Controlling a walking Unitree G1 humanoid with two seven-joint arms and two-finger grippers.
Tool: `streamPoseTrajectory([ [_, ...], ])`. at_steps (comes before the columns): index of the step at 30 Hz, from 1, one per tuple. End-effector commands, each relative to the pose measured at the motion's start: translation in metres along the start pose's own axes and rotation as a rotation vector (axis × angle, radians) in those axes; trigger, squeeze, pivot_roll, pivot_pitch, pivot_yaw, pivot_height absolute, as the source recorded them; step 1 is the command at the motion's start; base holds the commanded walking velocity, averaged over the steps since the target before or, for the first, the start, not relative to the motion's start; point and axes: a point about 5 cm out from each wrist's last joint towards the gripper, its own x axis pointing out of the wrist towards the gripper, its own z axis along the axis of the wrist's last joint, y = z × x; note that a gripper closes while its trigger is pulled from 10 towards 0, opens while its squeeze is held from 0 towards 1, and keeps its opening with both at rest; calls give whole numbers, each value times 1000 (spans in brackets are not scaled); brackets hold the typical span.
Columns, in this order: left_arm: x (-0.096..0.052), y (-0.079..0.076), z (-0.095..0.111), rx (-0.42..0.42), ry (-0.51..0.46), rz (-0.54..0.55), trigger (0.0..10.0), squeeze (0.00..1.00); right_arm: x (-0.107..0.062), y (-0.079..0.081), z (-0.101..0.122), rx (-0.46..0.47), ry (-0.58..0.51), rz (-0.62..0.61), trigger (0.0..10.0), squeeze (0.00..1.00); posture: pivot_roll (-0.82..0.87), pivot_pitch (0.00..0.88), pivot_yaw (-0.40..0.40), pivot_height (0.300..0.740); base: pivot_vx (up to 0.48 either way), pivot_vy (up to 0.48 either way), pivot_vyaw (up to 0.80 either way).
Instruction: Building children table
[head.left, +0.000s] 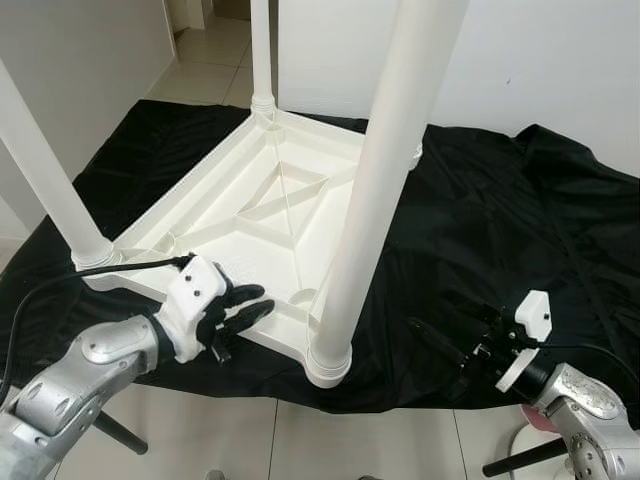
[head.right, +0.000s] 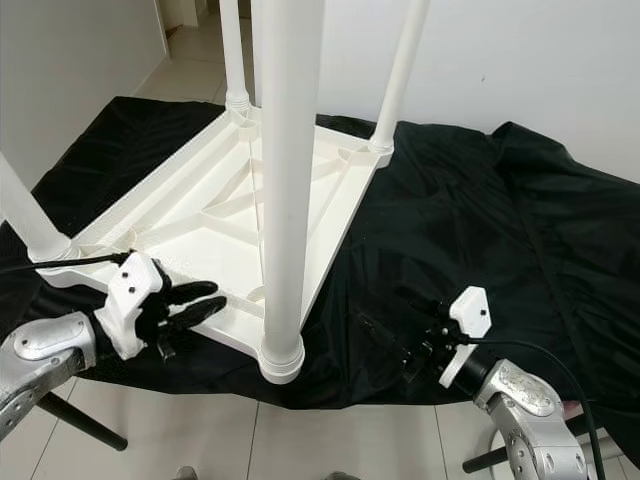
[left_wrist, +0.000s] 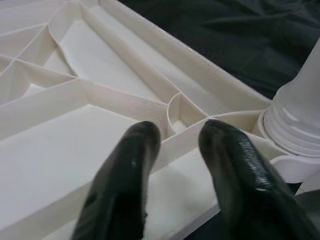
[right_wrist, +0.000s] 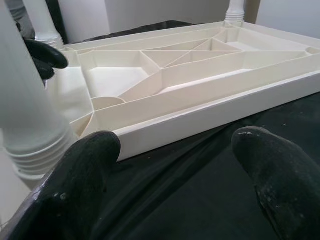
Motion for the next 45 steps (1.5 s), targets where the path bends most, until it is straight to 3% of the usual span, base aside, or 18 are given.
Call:
streamPoseTrajectory([
  [1,-5,-23,-2,15,18,-508,10000,1000,0,1,1,-4,13,20,10000,0,-19,0,-30,740,0,0,0],
  [7,-8,-21,-9,80,67,-526,10000,1000,-1,0,0,-3,24,25,10000,0,-19,0,-24,740,0,0,0],
  [8,-11,-21,-13,110,93,-539,10000,925,-2,-1,-1,0,28,23,10000,0,-19,0,-20,740,0,0,0],
  [9,-13,-22,-15,121,111,-553,10000,0,-3,-1,-1,3,32,23,10000,0,-20,0,-19,740,0,0,0],
  [14,-21,-25,-18,110,142,-598,10000,0,-9,-1,-5,3,58,18,10000,0,-25,0,-16,740,0,0,0],
  [20,-16,-22,-20,129,144,-565,10000,0,-10,-2,-6,8,62,12,10000,0,-30,0,-16,740,0,0,0],
  [24,-9,-6,-12,156,89,-527,10000,0,-8,-2,-6,11,59,11,10000,0,-29,0,-18,740,0,0,0],
  [30,-7,1,-9,160,77,-498,10000,0,-8,-3,-5,6,55,11,10000,0,-28,0,-19,740,0,0,0],
  [33,0,16,-19,184,122,-424,10000,0,-2,-2,-4,7,41,17,10000,0,-27,0,-18,740,0,0,0],
  [43,5,21,-39,194,205,-417,10000,0,-2,-4,-3,1,33,5,10000,0,-32,0,-10,740,0,0,0],
  [45,7,25,-47,218,258,-407,10000,0,-2,-4,-2,-1,32,0,10000,0,-35,0,-7,740,0,0,0],
])
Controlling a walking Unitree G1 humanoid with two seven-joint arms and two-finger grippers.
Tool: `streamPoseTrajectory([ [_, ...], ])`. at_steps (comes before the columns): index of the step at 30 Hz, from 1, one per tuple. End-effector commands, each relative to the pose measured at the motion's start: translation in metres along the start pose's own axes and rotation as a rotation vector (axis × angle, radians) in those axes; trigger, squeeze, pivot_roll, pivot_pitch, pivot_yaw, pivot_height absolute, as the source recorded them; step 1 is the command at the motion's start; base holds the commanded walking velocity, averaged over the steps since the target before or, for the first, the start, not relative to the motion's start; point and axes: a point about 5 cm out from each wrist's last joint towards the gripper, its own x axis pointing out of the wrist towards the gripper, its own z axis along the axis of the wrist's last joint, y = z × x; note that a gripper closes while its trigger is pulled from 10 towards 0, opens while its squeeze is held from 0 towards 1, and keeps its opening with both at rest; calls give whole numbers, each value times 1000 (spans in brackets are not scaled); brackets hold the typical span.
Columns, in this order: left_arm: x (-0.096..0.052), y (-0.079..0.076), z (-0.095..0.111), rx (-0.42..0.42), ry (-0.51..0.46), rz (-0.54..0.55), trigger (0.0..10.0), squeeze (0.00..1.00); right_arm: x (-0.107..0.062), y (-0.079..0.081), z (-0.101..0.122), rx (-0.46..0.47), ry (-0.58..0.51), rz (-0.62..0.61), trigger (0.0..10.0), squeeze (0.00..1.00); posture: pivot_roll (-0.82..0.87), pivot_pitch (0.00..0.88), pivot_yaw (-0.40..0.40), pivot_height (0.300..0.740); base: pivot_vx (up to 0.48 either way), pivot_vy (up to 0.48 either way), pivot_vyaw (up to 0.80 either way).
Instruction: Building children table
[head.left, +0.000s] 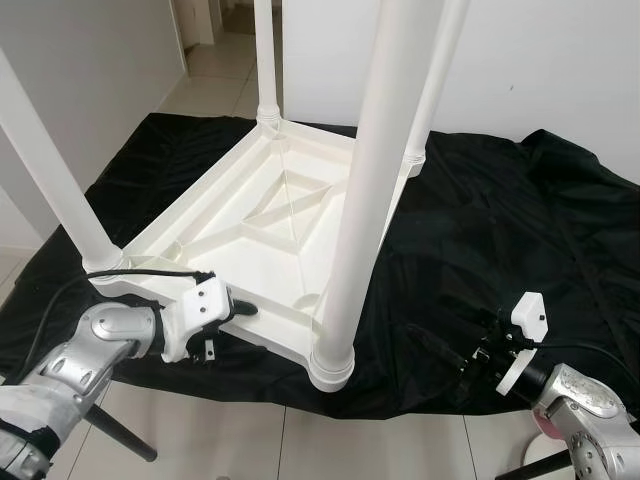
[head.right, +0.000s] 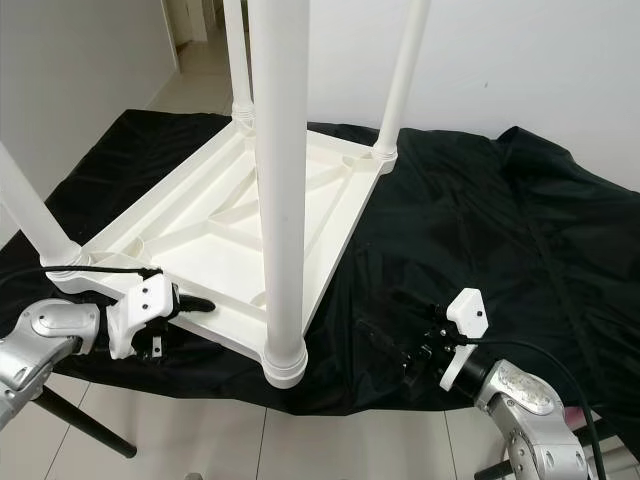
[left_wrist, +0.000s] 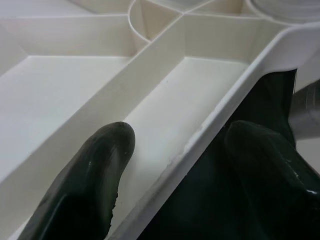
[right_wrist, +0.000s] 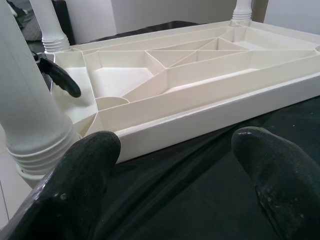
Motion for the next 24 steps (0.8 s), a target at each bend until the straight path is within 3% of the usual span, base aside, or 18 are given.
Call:
streamPoseTrajectory([
  [1,1,-3,-4,24,39,-74,10000,0,-1,-2,0,-7,11,-6,10000,0,-35,0,-7,740,0,0,0],
  [7,7,8,-12,28,126,-38,10000,0,0,-1,1,-9,5,-12,10000,0,-41,0,-3,740,0,0,0],
  [15,10,11,-12,5,115,-35,9569,0,-1,-1,2,-13,2,-19,10000,0,-46,0,3,740,0,0,0],
  [16,11,16,-8,-8,83,-15,0,0,-1,-1,2,-15,0,-26,10000,0,-47,0,3,740,0,0,0],
  [24,16,21,3,9,27,-12,0,0,-1,-2,2,-22,-2,-38,10000,0,-47,0,5,740,0,0,0],
])
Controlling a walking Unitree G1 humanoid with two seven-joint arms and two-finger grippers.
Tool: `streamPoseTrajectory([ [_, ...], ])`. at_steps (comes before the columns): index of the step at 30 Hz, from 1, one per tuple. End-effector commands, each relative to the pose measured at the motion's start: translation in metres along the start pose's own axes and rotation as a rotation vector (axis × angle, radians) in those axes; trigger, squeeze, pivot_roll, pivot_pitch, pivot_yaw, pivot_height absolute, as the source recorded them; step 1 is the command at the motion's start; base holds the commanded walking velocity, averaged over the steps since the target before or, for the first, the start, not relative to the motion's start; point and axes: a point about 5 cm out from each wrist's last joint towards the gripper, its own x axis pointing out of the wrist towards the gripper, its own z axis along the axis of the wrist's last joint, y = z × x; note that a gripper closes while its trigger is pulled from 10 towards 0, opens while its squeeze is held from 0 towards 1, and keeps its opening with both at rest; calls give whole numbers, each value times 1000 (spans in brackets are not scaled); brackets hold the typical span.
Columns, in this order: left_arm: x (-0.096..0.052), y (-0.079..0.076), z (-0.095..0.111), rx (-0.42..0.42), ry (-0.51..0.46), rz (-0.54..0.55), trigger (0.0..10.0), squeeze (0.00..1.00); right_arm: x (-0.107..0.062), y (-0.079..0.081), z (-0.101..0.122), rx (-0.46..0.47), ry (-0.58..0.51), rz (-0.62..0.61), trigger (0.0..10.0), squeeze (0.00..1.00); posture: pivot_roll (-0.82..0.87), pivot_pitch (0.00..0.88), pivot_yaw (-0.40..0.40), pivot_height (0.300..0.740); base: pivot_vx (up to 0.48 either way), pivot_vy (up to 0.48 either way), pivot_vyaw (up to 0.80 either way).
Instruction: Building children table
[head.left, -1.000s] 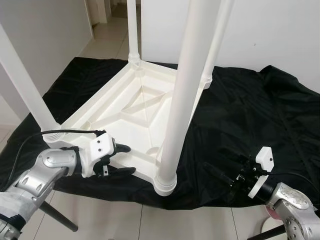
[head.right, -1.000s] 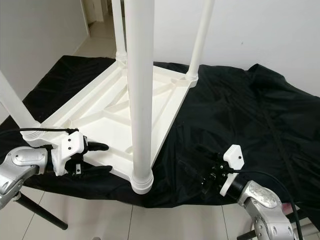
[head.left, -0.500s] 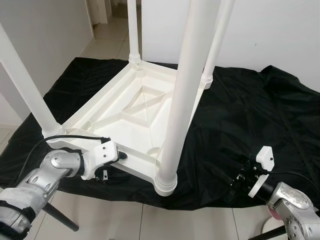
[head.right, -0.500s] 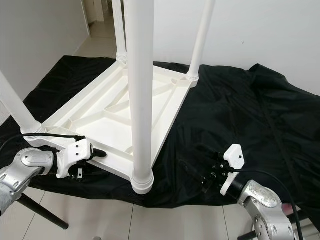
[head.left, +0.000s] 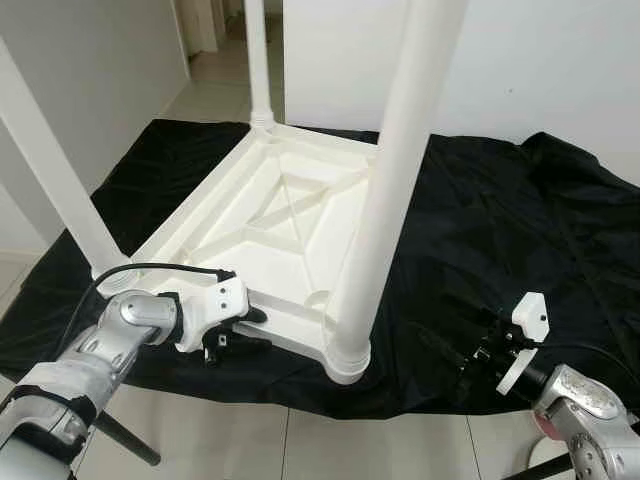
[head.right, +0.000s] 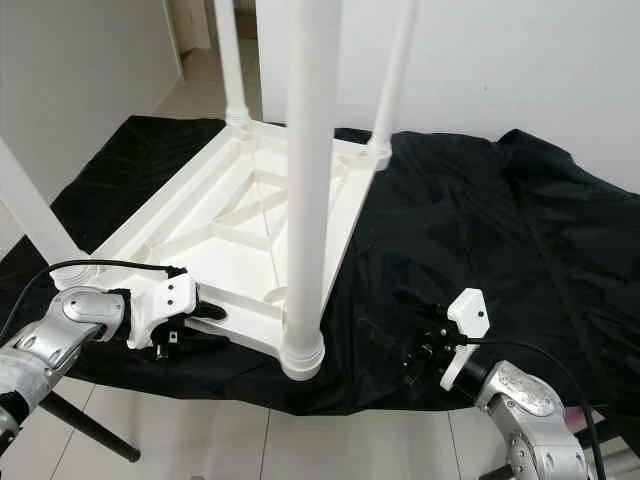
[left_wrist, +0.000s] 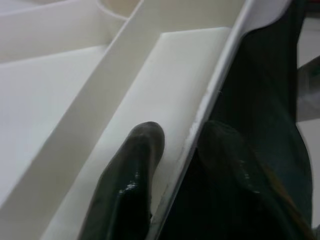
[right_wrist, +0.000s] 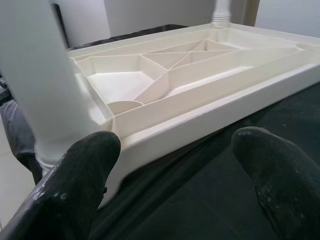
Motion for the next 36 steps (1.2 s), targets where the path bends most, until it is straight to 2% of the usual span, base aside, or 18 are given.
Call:
streamPoseTrajectory([
  [1,-7,8,-1,-28,-5,72,0,0,0,-1,2,-16,-4,-10,10000,0,-47,0,5,740,0,0,0],
  [2,-5,9,0,-27,-12,77,0,0,0,-1,2,-17,-5,-12,10000,0,-48,0,5,740,0,0,0],
  [3,-2,9,2,-16,-21,77,1843,0,1,-1,3,-17,-10,-15,10000,0,-50,0,7,740,0,0,0],
  [4,0,9,4,-8,-26,78,1843,0,1,-2,3,-17,-13,-17,10000,0,-50,0,7,740,0,0,0],
  [5,2,9,5,-2,-28,80,10000,0,2,-2,4,-16,-17,-19,10000,0,-49,0,7,740,0,0,0],
  [9,8,8,12,15,-57,74,10000,0,3,-3,5,-18,-27,-30,10000,0,-49,0,7,740,0,0,0],
  [13,18,11,19,18,-80,92,10000,0,8,-9,5,-34,-41,-103,10000,0,-49,4,7,740,0,0,0],
  [15,21,13,24,-8,-112,99,10000,1000,10,-11,6,-15,-60,-130,10000,0,-50,10,11,740,0,0,0],
  [21,17,14,33,-6,-163,90,10000,1000,3,-6,6,-1,-47,-85,10000,0,-56,17,19,740,0,0,0],
  [22,15,15,36,-4,-181,92,10000,757,-2,-5,6,3,-34,-64,10000,0,-56,17,20,740,0,0,0],
  [23,12,14,40,-6,-207,87,10000,0,-7,-5,5,8,-23,-51,10000,0,-57,19,22,740,0,0,0],
  [25,9,13,46,-4,-241,80,10000,0,-11,-5,5,6,-13,-43,10000,0,-58,19,24,740,0,0,0],
  [27,2,7,60,-7,-336,59,10000,0,-18,-7,6,-5,1,-25,10000,0,-60,23,27,740,0,0,0],
  [31,-2,6,67,-21,-392,70,10000,0,-20,-6,9,-7,6,12,10000,0,-64,22,30,740,0,0,0],
  [33,-5,12,76,-69,-444,125,10000,0,-14,-6,14,-7,-9,55,10000,0,-64,20,29,740,0,0,0],
  [36,-8,16,84,-89,-470,174,10000,0,-5,-3,16,-13,-20,113,10000,0,-57,20,18,740,0,0,0],
])
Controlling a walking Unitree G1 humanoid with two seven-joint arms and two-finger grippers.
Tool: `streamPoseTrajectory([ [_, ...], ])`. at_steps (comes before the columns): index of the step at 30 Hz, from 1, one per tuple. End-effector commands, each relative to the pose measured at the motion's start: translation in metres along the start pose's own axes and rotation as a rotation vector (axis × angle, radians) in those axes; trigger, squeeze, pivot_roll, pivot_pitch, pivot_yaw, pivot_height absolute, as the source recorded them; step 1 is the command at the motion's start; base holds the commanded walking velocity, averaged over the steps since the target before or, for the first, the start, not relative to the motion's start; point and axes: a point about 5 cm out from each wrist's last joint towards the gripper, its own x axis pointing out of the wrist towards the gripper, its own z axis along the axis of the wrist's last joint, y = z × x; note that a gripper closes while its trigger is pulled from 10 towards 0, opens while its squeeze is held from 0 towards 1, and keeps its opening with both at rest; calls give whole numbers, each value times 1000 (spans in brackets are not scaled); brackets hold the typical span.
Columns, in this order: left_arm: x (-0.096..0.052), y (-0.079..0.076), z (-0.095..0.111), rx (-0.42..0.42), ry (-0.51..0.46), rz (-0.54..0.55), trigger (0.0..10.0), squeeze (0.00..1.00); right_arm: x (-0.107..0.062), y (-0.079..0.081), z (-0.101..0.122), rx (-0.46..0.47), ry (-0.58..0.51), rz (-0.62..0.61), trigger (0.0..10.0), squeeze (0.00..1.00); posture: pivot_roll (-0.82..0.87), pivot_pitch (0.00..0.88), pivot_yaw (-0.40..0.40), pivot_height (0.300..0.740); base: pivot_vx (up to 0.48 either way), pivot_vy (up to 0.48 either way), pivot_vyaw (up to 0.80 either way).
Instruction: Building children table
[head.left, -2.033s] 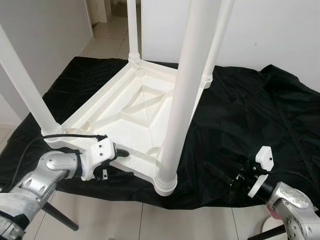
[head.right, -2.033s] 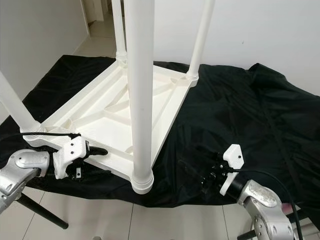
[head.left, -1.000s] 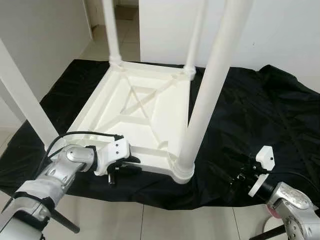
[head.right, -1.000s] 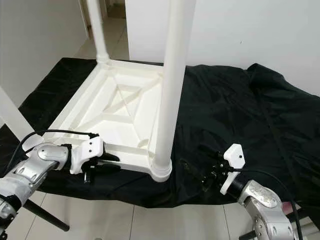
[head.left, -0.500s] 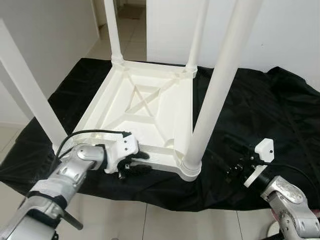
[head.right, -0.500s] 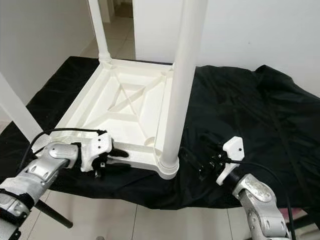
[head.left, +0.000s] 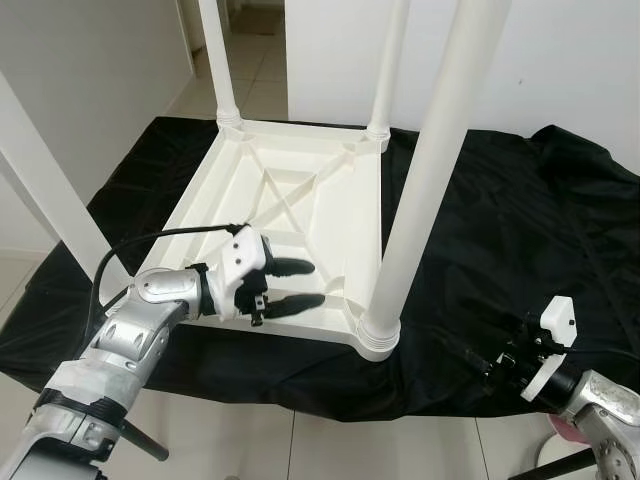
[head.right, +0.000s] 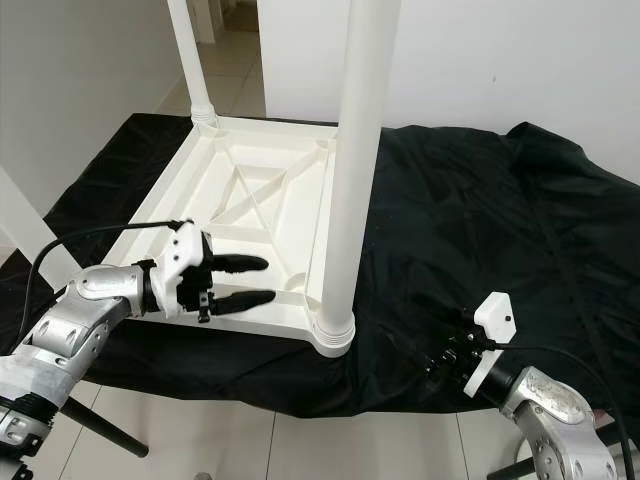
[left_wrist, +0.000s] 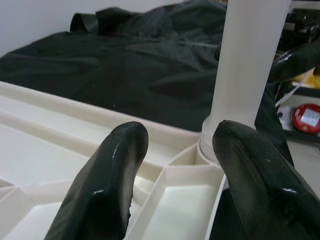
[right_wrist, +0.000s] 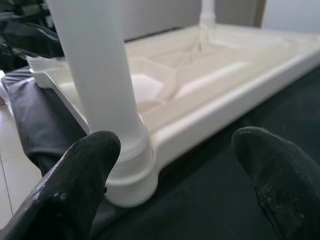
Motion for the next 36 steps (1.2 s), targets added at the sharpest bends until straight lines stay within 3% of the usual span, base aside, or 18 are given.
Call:
streamPoseTrajectory([
  [1,0,6,8,-2,-20,86,10000,0,8,4,3,-2,-7,62,10000,0,-57,20,18,740,0,0,0],
  [6,0,15,19,-28,-15,199,10000,0,32,9,7,-10,-26,172,10000,0,-46,17,3,740,0,0,0],
  [9,-1,15,20,-20,-11,224,10000,0,35,10,7,-6,-28,196,10000,0,-39,15,-7,740,0,0,0],
  [10,-2,16,17,-67,8,255,10000,0,40,12,8,7,-24,251,10000,0,-34,15,-14,740,0,0,0],
  [15,-1,14,15,-92,24,272,10000,0,46,13,8,6,-27,269,10000,0,-29,16,-26,740,0,0,0],
  [19,2,11,12,-58,19,311,10000,0,66,12,8,-19,-73,224,10000,0,-25,17,-30,740,0,0,0],
  [24,7,10,10,-67,-7,337,10000,0,75,12,7,-7,-108,183,10000,0,-22,14,-32,740,0,0,0],
  [36,35,9,4,-199,-47,389,10000,0,64,-21,4,10,-99,6,10000,0,-43,2,-16,740,0,0,0],
])
